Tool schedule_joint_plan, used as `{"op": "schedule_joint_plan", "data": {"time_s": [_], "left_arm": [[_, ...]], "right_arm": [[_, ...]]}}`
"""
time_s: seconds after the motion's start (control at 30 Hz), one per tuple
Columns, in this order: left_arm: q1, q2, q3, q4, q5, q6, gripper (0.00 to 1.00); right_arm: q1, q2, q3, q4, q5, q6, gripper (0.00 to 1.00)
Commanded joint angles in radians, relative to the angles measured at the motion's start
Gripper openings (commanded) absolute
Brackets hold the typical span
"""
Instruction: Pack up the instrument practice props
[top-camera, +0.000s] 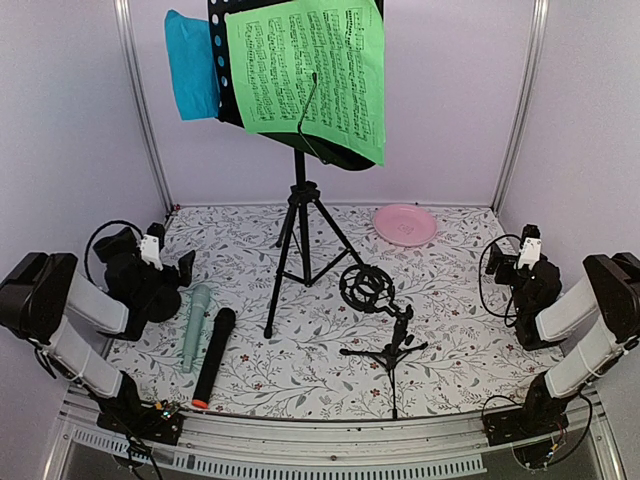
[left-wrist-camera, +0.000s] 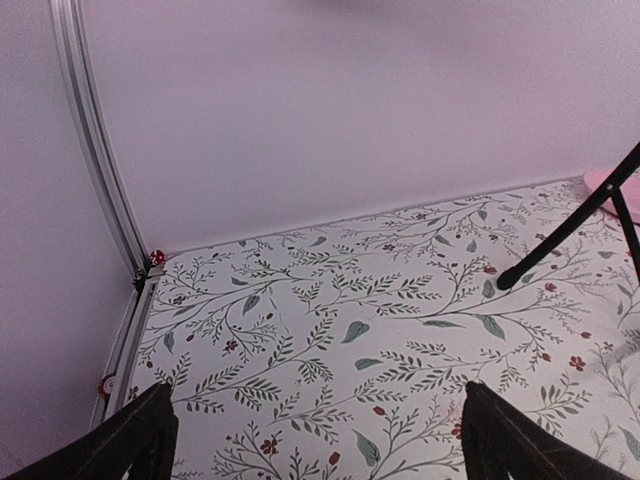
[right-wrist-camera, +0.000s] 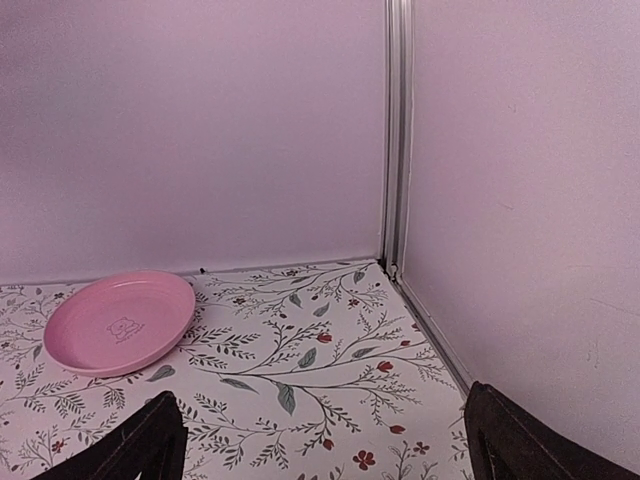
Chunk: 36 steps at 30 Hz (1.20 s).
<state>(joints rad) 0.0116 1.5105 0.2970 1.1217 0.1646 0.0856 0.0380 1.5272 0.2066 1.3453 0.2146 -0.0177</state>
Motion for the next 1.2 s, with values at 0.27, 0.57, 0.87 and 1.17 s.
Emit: {"op": "schedule_joint_plan", "data": {"time_s": [0.27,0.57,0.87,1.17], "left_arm": [[0.013,0.033,-0.05,0.165,-0.053,-0.031,1.0],[-0.045,-0.272,0.175,-0.424,-0.124,-0.131,0.99],[-0.247,-0.291,0.401,-0.731,-0.017,-0.235,0.99],[-0.338,-0.155,0.589,-0.632,0.361,-0.254,0.97]], "right_arm": [[-0.004,0.007,0.026,-0.036,0.017,0.013,0.99],[-0.004,-0.017,0.01,-0.035,0.032,0.04,0.99],[0.042,-0.443,0.298,-0.875,-0.067,0.094,0.99],[0.03,-0.377,0.664,-1.182,-0.486,0.144,0.99]]}}
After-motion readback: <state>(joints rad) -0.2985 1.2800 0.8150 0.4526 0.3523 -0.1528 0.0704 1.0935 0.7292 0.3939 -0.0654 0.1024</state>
